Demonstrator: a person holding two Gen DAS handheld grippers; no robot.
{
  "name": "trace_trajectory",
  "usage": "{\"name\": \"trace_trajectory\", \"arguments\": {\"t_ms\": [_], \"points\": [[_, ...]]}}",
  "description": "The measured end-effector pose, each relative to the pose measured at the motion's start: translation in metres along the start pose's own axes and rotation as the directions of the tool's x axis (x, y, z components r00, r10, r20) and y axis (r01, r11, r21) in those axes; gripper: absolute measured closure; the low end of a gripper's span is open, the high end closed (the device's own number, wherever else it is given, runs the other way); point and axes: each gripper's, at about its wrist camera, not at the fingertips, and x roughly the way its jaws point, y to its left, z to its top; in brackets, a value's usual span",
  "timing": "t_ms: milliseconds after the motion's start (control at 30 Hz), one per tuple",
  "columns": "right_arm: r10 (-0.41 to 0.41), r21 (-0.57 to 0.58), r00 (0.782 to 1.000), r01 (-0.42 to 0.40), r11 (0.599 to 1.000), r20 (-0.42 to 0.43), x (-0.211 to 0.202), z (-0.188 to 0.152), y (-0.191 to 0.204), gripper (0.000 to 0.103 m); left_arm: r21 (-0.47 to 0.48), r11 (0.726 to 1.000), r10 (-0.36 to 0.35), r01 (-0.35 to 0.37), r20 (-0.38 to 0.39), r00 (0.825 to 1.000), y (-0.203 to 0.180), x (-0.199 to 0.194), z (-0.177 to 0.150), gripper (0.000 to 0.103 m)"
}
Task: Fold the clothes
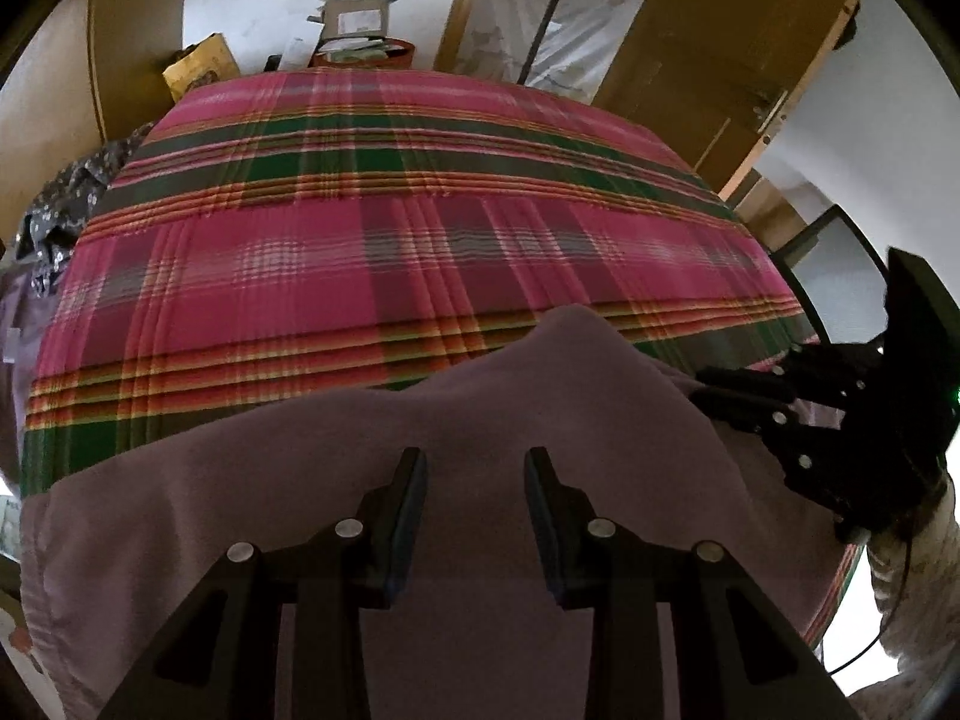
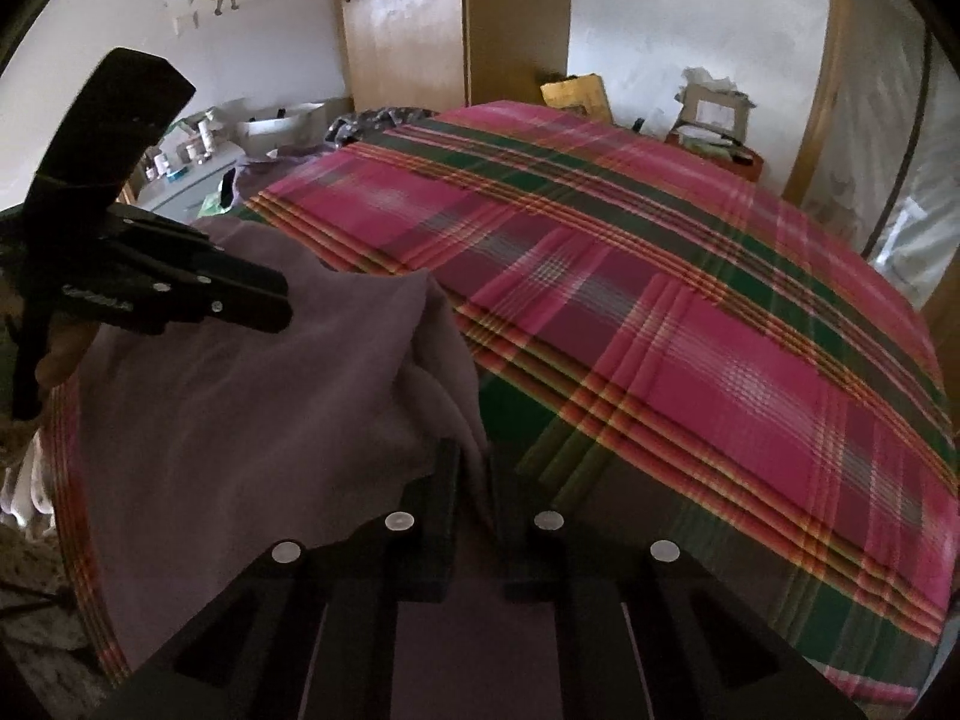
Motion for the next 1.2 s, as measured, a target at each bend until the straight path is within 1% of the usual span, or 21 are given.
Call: {"name": "trace_trajectory", "arguments": {"t_ms": [67,233,333,467,600,667,733,800,867,900,967,1033,1200], "points": [[-0.005,0.001,1.0,0.005,1.0,0.006,-0.002,-0.002,0.0,0.095,-0.013,1.0,-0.001,0.001,-0.001,1.0,0.001,0.002,-0.001,0.069],[-0.023,0.006,1.0,0.023,1.0,0.018,-0.007,-0.006,0.0,0.095,-0.01,1.0,0.018,-0.018,-0.006,1.0,0.0,0.005,-0.002,0.069],[-0.028,0.016,0.999,0.027,0.999,0.026,-0.01,-0.009,-0.001,0.096,-0.019,1.0,0.015,-0.015,-0.002,1.0,0.001,0.005,-0.002,0.069],[-0.009,0.026,0.999,0.008,1.0,0.049,-0.016,-0.01,0.0,0.1,-0.042,0.999,0.009,-0.008,0.002,1.0,0.004,0.004,-0.002,0.069],[0.022,0.037,0.998,-0.025,0.999,0.064,-0.023,-0.011,-0.001,0.1,-0.048,0.999,0.016,-0.016,0.008,1.0,0.006,0.002,-0.004,0.069],[0.025,0.025,0.997,-0.027,0.999,0.067,-0.025,-0.011,0.001,0.1,-0.058,0.998,0.012,-0.011,0.01,1.0,0.009,0.001,-0.005,0.069],[0.014,0.016,0.998,-0.015,1.0,0.063,-0.022,-0.009,-0.001,0.097,-0.069,0.998,0.008,-0.008,0.008,1.0,0.01,0.003,-0.005,0.069],[0.034,0.034,0.998,-0.036,0.999,0.047,-0.017,-0.005,-0.005,0.097,-0.065,0.998,0.012,-0.011,0.011,1.0,0.009,0.002,-0.005,0.069],[0.016,0.022,0.999,-0.017,1.0,0.045,-0.012,-0.002,-0.005,0.096,-0.058,0.998,0.017,-0.016,0.009,1.0,0.008,0.003,-0.006,0.068],[0.022,0.008,0.999,-0.022,1.0,0.028,-0.008,-0.001,-0.004,0.094,-0.054,0.998,0.02,-0.02,0.007,1.0,0.007,0.004,-0.006,0.068],[0.032,-0.022,0.999,-0.032,0.999,-0.002,0.0,0.001,-0.001,0.087,-0.051,0.998,0.023,-0.023,0.006,1.0,0.006,0.004,-0.006,0.068],[0.034,-0.047,0.999,-0.035,0.998,-0.021,0.007,0.004,0.0,0.085,-0.051,0.998,0.02,-0.02,0.006,1.0,0.006,0.004,-0.005,0.068],[0.06,-0.089,0.998,-0.061,0.994,-0.022,0.012,0.009,0.005,0.084,-0.056,0.998,0.014,-0.013,0.005,1.0,0.008,0.005,-0.005,0.068]]}}
